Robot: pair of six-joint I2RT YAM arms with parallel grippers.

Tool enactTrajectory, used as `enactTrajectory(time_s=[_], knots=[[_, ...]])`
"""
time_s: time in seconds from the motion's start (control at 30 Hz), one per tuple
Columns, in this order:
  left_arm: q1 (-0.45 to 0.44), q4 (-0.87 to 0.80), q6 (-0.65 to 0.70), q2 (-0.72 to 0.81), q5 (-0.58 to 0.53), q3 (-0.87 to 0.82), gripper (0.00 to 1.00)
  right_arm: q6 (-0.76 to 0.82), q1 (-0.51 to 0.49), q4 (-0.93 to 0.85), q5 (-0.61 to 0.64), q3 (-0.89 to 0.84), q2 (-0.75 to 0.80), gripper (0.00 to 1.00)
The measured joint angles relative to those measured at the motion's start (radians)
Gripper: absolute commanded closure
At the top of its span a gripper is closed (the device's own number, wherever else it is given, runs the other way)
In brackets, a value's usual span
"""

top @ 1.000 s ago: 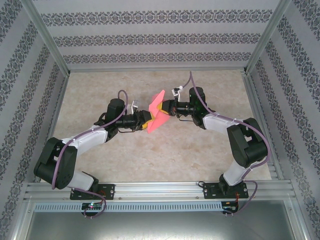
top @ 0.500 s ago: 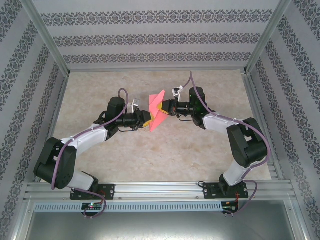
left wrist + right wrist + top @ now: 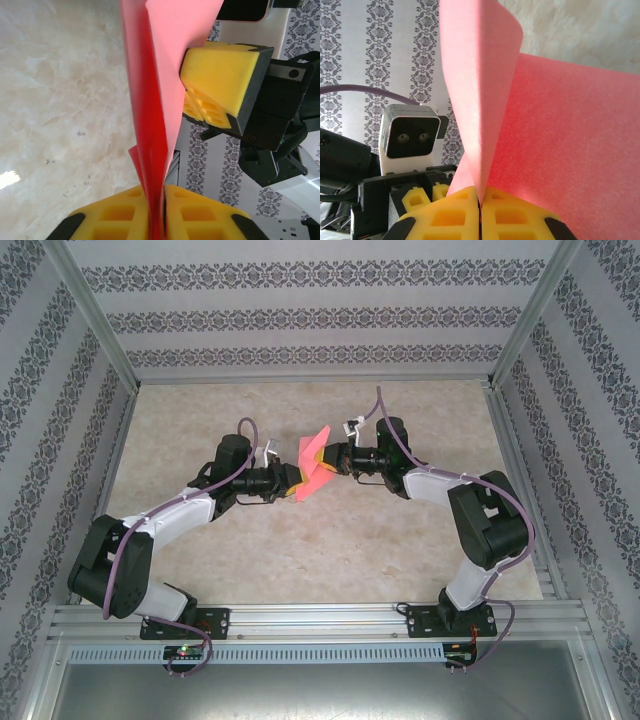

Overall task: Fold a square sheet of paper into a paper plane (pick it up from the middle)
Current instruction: Pick up the paper from the center of the table, then turn over the paper at the center of the table.

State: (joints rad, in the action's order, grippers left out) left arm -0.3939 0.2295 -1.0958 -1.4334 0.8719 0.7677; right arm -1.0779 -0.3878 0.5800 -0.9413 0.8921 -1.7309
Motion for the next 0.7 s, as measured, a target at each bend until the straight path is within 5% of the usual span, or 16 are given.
enactTrajectory(time_s=[0.13,0.4,0.53,0.7], knots=[[0.000,-0.024,0.019,0.000,0.000,0.013,0.94,0.000,0.002,0.000,0.002,-0.001,-0.001,0.85],[0.001,-0.211,0.151,0.000,-0.043,0.087,1.00,0.035,0.026,-0.030,0.019,-0.024,0.002,0.54],[-0.002,-0.494,0.354,0.002,-0.220,0.242,1.00,0.132,0.055,-0.171,0.052,-0.029,0.048,0.46],[-0.067,-0.821,0.605,-0.004,-0.616,0.472,1.00,0.288,0.079,-0.408,0.119,-0.004,0.156,0.42]])
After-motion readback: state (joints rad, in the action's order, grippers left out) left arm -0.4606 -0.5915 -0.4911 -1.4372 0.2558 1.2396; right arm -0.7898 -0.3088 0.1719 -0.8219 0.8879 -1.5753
